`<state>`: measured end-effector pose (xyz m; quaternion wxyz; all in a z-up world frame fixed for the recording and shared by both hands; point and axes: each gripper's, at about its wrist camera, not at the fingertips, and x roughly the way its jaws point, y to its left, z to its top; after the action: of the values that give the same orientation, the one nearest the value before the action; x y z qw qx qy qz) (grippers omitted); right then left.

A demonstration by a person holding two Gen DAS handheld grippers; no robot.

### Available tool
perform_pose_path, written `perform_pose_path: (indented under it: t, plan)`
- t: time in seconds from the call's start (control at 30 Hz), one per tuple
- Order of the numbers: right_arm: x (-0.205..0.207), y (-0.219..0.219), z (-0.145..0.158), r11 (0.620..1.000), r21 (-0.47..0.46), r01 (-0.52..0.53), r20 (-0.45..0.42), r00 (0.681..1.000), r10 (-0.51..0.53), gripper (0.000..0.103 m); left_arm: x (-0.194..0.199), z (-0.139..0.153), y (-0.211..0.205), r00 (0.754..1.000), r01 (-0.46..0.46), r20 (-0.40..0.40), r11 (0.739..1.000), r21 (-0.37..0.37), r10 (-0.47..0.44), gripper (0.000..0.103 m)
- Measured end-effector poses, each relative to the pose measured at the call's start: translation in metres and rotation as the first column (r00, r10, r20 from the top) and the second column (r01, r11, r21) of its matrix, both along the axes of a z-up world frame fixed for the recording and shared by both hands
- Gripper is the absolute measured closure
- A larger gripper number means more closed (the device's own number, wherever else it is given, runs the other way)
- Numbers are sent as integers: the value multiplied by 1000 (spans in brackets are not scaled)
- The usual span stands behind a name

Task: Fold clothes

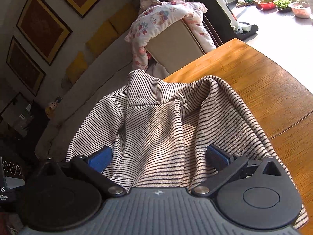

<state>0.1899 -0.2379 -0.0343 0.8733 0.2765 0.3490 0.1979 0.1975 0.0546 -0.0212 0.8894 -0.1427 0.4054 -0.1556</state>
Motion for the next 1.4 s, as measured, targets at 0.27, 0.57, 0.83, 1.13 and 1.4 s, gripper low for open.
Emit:
perform_pose_path:
  t: [0.27,0.57,0.83,1.13,1.4]
  plan:
    - [-40,-21,-2,991,105,-86,-59,994,92,0,-54,2,2,998,61,-20,998,26,-60,0]
    - [-158,-10,6,977,-78,-197,20,980,199,0,-133,5,20,984,159,-75,986,-42,-162,0]
    - [-164,5,9,978,-154,-139,39,988,147,0,-145,11,-6,975,221,-15,960,174,-221,0]
    - [-171,5,8,966,-181,-185,73,977,201,0,-117,51,26,962,22,228,877,479,-149,95]
    - [-180,22,29,901,-419,-112,156,969,193,0,-41,90,100,902,-314,419,824,472,103,99]
